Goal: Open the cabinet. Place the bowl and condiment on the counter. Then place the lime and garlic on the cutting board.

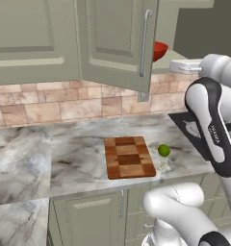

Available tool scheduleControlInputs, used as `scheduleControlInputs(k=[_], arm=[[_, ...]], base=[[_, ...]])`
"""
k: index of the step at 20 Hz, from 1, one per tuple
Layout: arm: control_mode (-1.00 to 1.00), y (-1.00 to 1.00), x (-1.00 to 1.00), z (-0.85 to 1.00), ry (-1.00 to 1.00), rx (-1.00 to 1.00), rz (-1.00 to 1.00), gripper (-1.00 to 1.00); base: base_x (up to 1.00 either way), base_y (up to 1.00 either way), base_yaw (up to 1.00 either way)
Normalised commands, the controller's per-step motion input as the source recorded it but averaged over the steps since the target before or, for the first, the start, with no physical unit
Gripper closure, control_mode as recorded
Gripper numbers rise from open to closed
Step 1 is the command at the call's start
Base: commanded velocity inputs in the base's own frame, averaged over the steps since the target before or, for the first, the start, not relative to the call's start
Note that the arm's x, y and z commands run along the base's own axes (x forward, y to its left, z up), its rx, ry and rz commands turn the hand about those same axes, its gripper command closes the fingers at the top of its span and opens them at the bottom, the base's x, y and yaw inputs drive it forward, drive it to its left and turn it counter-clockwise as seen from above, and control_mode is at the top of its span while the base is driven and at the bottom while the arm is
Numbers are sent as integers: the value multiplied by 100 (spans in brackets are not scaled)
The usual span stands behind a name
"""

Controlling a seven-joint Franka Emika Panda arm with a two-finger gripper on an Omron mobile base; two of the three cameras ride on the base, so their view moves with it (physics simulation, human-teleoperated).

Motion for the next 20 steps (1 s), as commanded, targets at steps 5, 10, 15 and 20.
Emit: scheduleControlInputs(k=[5, 10, 15, 20], arm=[[-100, 0, 13, -1, -5, 0, 15, 100], [-100, 0, 3, 0, -9, 0, 15, 100], [-100, 0, 4, 0, -6, 0, 10, 100], [-100, 10, 0, 0, -8, 0, 6, -100]], base=[[0, 0, 0], [0, 0, 0], [0, 0, 0], [0, 0, 0]])
